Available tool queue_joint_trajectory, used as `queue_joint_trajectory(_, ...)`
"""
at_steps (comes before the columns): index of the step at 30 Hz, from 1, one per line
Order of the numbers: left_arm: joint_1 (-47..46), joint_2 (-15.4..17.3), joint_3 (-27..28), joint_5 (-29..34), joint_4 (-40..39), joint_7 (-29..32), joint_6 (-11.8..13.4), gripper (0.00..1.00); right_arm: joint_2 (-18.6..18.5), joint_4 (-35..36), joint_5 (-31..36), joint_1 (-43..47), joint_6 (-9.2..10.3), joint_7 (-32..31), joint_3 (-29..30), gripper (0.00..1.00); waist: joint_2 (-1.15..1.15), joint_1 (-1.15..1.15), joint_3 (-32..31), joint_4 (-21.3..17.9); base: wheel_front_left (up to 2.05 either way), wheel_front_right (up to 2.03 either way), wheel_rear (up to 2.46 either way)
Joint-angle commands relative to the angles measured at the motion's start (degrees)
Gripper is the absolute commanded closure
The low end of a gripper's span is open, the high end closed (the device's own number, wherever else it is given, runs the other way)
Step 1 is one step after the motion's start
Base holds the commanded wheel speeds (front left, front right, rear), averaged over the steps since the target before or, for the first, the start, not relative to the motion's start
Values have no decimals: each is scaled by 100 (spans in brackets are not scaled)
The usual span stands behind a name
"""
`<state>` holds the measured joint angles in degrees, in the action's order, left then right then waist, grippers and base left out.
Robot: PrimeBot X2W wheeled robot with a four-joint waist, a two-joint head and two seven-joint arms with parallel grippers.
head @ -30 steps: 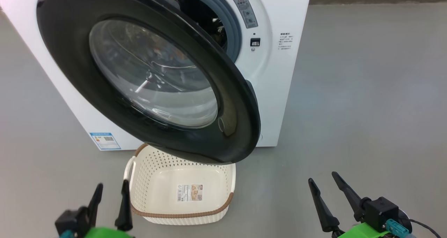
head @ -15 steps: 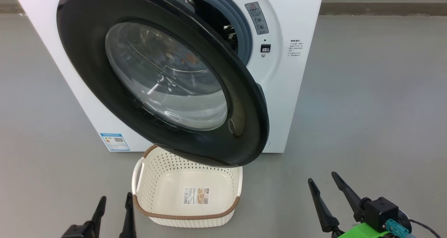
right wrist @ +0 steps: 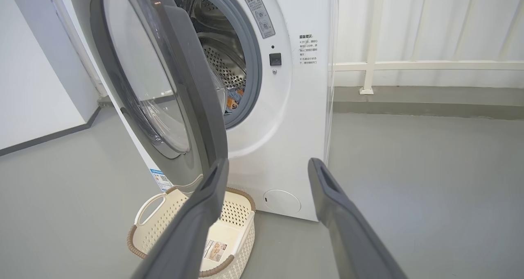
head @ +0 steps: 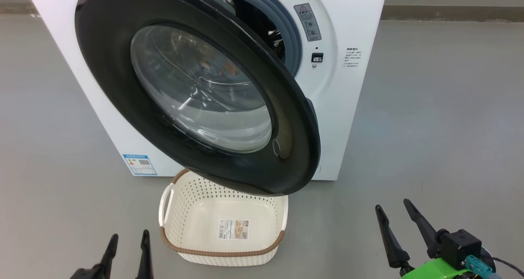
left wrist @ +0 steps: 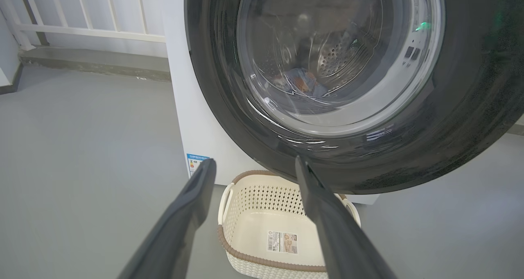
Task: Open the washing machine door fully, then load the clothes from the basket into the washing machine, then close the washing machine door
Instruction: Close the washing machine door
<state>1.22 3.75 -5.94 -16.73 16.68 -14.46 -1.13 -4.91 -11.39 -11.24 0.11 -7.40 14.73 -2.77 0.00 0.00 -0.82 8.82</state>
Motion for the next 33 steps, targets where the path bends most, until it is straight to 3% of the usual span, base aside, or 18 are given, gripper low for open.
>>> queue_joint_trajectory(1, -71, 64, 215, 54, -148, -53, -29, 0, 6, 106, -40, -83, -9, 27, -92, 0, 0, 0, 6, 24, 0, 0, 0)
queue_joint_trajectory(7, -73, 37, 258, 80, -128, -53, -63, 0, 20, 31, -30, -94, -9, 27, 60, 0, 0, 0, 7, 93, 0, 0, 0)
queue_joint_trajectory(8, -69, 31, 262, 80, -124, -53, -67, 0, 27, 10, -42, -97, -9, 27, 83, 13, 0, 0, 6, 101, 0, 0, 0)
queue_joint_trajectory(9, -65, 26, 268, 78, -119, -53, -70, 0, 35, -6, -57, -103, -9, 27, 117, 72, 0, 0, 5, 106, 0, 0, 0)
queue_joint_trajectory(10, -63, 20, 275, 76, -115, -53, -71, 0, 46, -26, -80, -107, -9, 27, 161, 100, 0, 0, 6, 112, 0, 0, 0)
queue_joint_trajectory(33, -51, -60, 300, 75, -111, -53, -115, 0, 45, -87, -147, -553, -9, 27, 296, 100, 0, 0, 78, 285, 0, 0, 0)
